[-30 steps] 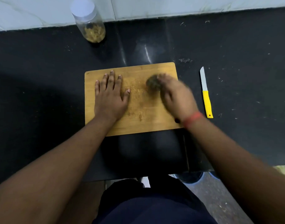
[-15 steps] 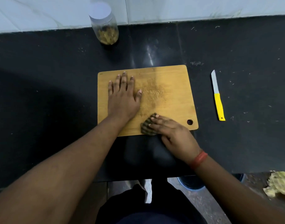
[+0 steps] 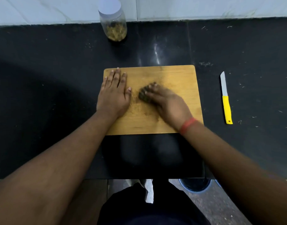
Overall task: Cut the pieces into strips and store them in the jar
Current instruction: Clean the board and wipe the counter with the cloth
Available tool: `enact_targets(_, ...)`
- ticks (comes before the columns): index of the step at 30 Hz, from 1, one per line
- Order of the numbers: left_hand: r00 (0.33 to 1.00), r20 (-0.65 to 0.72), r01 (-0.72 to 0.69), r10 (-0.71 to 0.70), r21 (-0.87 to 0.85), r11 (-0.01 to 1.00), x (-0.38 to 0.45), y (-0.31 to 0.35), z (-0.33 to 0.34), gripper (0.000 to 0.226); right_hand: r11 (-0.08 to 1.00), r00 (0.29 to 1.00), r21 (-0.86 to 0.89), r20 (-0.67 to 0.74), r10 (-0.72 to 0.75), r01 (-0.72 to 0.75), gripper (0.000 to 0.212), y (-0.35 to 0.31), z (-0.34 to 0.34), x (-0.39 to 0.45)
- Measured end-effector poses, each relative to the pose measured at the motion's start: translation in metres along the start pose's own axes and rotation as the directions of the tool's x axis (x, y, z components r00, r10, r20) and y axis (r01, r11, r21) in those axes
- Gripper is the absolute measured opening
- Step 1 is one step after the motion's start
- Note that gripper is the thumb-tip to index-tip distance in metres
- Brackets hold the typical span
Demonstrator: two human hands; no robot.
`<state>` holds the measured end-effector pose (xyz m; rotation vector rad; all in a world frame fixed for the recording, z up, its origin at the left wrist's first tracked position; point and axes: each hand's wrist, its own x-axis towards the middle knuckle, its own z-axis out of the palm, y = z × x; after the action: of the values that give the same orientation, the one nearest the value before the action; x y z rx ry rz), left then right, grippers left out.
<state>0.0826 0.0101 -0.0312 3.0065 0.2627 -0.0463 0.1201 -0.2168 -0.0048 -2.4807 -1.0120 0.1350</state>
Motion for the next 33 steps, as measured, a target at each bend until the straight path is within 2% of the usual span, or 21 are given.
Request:
enact_targets(3,1.0,-0.006,-0.001,0.0,-0.013,1.0,0.0,0.0,0.0,0.064,0.99,0.989,0.051,0.067,-0.135,0.131,0.052,-0.018,0.009,-0.052)
enact_targets(6,1.0,-0.014,-0.001,0.0,-0.016,1.0,-0.001,0.0,-0.001,0.064,0.975,0.973,0.13,0.12,-0.197,0.181,0.049,-0.024,0.007,-0.075)
enact_targets(7,1.0,-0.014,-0.001,0.001,-0.018,1.0,-0.001,0.0,-0.001,0.064,0.977,0.981,0.146,0.091,-0.171,0.156,0.048,-0.021,0.003,-0.069)
enact_targets(9,1.0,-0.017,-0.004,0.004,-0.024,1.0,-0.001,-0.001,-0.001,0.064,0.989,0.999,0.148,-0.042,0.0,0.006,0.048,-0.011,-0.009,-0.039)
enact_targets(11,1.0,-0.026,-0.007,0.006,-0.026,1.0,-0.002,-0.001,0.0,0.063,0.976,0.962,0.119,-0.183,0.203,-0.183,0.052,0.01,-0.017,0.011)
enact_targets(12,1.0,-0.029,-0.005,0.005,-0.023,1.0,-0.002,-0.001,0.0,0.063,0.962,0.943,0.108,-0.197,0.267,-0.25,0.054,0.02,-0.019,0.035)
enact_targets(14,1.0,-0.031,0.001,-0.001,-0.021,1.0,-0.003,0.0,0.0,0.063,0.955,0.944,0.048,-0.147,0.296,-0.292,0.055,0.03,-0.015,0.064)
enact_targets(18,0.999,-0.032,0.005,-0.006,-0.023,1.0,-0.002,0.001,0.0,0.063,0.995,0.996,-0.037,-0.027,0.09,-0.091,0.053,0.0,0.003,0.028)
enact_targets(21,0.999,-0.032,0.009,-0.009,-0.025,1.0,-0.002,0.0,0.0,0.063,0.996,0.994,0.027,0.066,-0.084,0.082,0.055,-0.032,0.013,-0.038)
enact_targets(24,1.0,-0.022,0.004,-0.005,-0.047,0.999,-0.002,-0.001,-0.001,0.063,0.983,0.978,0.111,0.137,-0.16,0.145,0.053,-0.044,0.017,-0.076)
enact_targets(26,0.999,-0.034,0.001,-0.004,-0.083,0.997,-0.004,-0.002,-0.003,0.063,0.984,0.992,0.159,0.086,-0.093,0.078,0.055,-0.039,0.011,-0.069)
enact_targets(28,0.997,-0.069,0.013,-0.021,-0.119,0.993,-0.008,-0.006,-0.006,0.063,0.986,0.997,0.149,-0.016,0.075,-0.071,0.059,-0.03,0.0,-0.036)
enact_targets(30,0.997,-0.074,0.014,-0.023,-0.114,0.993,-0.014,-0.015,-0.007,0.063,0.975,0.971,0.113,-0.124,0.205,-0.192,0.06,-0.016,-0.011,0.013)
enact_targets(32,1.0,-0.027,0.006,-0.008,-0.085,0.996,-0.018,-0.022,-0.006,0.063,0.96,0.952,0.109,-0.145,0.271,-0.257,0.058,-0.005,-0.015,0.061)
enact_targets(33,1.0,-0.008,0.008,-0.009,-0.076,0.997,-0.019,-0.024,-0.004,0.063,0.954,0.95,0.101,-0.112,0.291,-0.281,0.057,-0.002,-0.013,0.079)
